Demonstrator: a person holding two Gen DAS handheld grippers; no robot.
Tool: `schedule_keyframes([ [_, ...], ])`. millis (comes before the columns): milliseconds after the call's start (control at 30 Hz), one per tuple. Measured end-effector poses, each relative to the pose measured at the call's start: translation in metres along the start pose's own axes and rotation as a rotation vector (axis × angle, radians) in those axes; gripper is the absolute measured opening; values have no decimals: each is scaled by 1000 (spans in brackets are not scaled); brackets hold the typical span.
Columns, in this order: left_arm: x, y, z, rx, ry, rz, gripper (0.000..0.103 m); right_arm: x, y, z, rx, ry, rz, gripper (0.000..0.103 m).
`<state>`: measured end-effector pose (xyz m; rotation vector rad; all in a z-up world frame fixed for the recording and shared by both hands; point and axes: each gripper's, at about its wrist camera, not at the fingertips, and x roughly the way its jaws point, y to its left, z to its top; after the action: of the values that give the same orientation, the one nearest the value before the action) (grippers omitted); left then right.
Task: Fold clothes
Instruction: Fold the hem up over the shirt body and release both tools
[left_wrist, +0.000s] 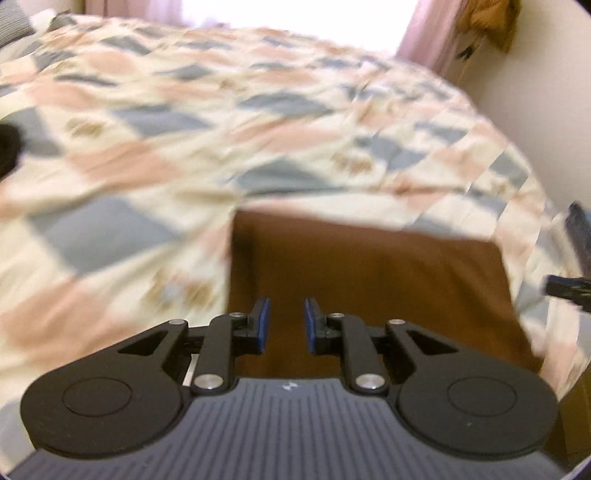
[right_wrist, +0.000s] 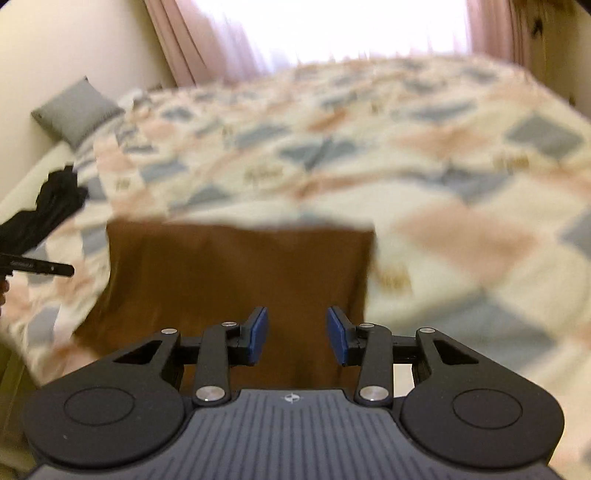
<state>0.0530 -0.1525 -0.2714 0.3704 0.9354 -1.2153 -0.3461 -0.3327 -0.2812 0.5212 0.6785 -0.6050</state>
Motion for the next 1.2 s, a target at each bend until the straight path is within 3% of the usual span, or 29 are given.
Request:
schedule_keyframes([
  [100,33,-3,16,30,-43,-24,16,48,8,25,-60,-36,13,37],
  [167,60,2,18,65,-33,9,16,81,9,35,-96,-45,32,37],
  [233,88,8,18,99,-13,47,16,116,7,38,-128,-8,23,37],
  [300,117,15,7,131,40,105,18,147,1,30,-143,58,-13,29],
  [400,124,13,0,165,46,117,20,161,-2,18,-162,77,-14,26],
  [467,115,9,7,175,41,135,18,154,0,20,-160,77,-33,25],
  [600,67,0,17,165,-40,117,16,119,9,29,-157,9,-60,28],
  [667,48,-8,13,169,-54,93,16,95,15,27,-136,-26,-28,28],
  [800,26,-23,-17,217,32,16,16,61,28,10,-94,5,5,28],
  [933,9,-35,-53,256,139,-92,18,36,37,-22,-41,137,123,33],
  [1000,7,-40,-69,294,158,-96,28,26,43,-39,-58,177,129,39],
  [1200,13,-58,-101,523,170,-25,29,22,53,-64,-127,205,59,42],
])
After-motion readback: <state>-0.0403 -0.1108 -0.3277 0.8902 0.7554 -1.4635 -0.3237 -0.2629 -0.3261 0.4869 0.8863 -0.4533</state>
